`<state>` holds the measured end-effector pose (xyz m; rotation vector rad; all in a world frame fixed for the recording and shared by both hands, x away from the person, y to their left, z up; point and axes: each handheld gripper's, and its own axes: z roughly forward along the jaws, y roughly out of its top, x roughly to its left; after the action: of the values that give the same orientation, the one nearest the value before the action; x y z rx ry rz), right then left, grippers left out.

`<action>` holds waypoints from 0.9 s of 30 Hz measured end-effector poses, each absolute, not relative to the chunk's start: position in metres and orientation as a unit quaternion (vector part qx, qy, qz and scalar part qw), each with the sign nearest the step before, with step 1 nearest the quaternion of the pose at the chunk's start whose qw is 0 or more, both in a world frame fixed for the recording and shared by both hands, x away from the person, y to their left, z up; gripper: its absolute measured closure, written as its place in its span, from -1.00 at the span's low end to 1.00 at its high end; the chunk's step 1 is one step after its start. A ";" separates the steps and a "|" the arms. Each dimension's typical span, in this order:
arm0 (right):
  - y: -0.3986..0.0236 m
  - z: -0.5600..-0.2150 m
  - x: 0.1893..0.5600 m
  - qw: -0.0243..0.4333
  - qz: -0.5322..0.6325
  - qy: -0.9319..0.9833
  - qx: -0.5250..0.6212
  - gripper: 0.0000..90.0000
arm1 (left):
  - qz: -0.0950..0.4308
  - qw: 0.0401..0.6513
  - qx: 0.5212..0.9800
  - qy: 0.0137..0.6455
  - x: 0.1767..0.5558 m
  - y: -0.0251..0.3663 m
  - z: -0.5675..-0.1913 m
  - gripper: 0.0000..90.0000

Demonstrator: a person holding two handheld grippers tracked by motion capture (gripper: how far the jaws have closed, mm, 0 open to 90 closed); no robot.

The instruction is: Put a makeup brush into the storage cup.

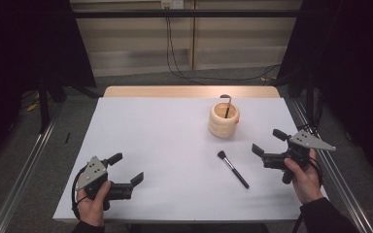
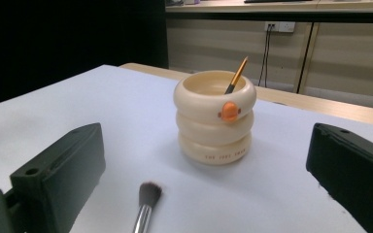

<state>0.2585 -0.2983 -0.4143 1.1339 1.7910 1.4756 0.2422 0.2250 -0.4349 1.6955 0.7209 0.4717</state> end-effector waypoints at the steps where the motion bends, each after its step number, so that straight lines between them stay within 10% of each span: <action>1: -0.299 -0.415 0.256 0.278 0.547 0.669 0.419 -1.00 | 0.201 0.580 0.725 0.311 0.241 0.225 -0.435 -0.96; 27: -0.313 -0.437 0.203 0.267 0.532 0.675 0.436 -0.99 | 0.208 0.584 0.720 0.313 0.231 0.231 -0.433 -0.96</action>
<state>0.2033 -0.3126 -0.4373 1.1758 1.8223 1.4345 0.2314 0.2312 -0.4335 1.6800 0.7299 0.4854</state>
